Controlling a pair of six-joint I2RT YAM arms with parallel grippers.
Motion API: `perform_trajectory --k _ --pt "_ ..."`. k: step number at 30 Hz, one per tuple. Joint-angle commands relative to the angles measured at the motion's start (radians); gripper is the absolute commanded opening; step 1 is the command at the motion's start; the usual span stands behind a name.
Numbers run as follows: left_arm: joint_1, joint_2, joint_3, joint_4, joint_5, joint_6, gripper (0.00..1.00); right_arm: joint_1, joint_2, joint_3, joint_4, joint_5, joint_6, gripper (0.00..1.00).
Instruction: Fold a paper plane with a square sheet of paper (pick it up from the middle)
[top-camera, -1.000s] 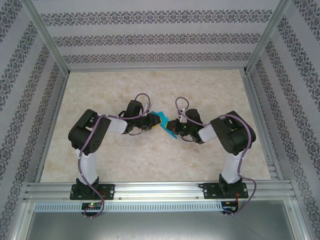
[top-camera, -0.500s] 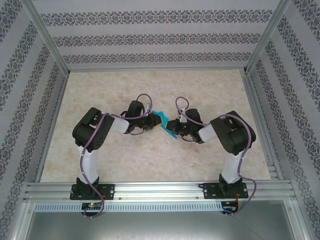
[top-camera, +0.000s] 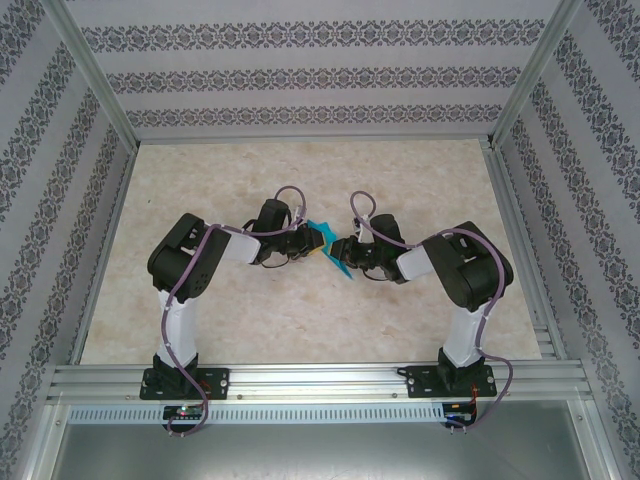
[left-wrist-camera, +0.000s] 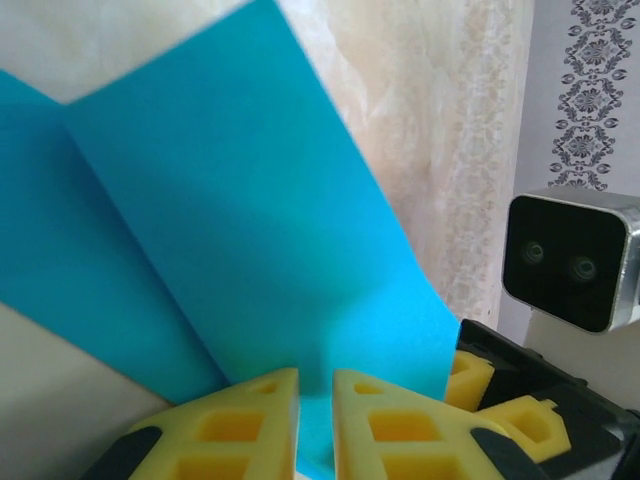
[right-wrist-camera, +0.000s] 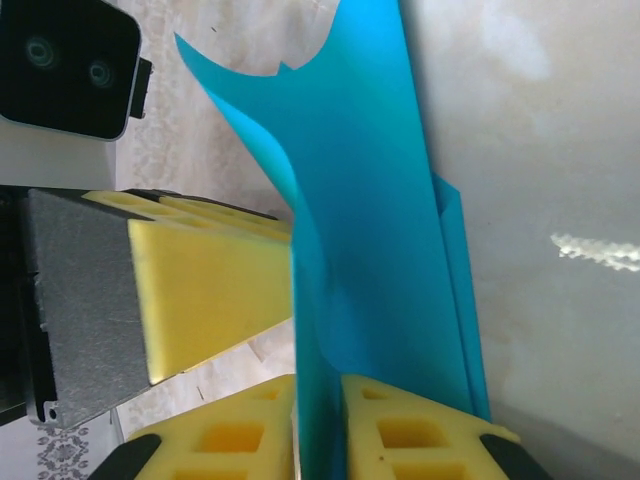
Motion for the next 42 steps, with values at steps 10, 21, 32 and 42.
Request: perform_trajectory --k 10,21,32,42 --pt "-0.009 0.028 0.067 -0.189 -0.072 0.015 0.16 -0.015 -0.088 0.040 -0.241 0.003 -0.139 0.29" --pt "-0.008 0.048 0.093 -0.239 -0.087 -0.003 0.16 -0.009 -0.237 0.014 -0.373 0.118 -0.292 0.38" --pt "-0.009 0.048 0.094 -0.252 -0.086 0.002 0.16 0.081 -0.289 0.055 -0.581 0.310 -0.412 0.39" --pt "-0.010 0.049 0.098 -0.266 -0.086 0.006 0.16 0.140 -0.196 0.143 -0.625 0.400 -0.488 0.36"
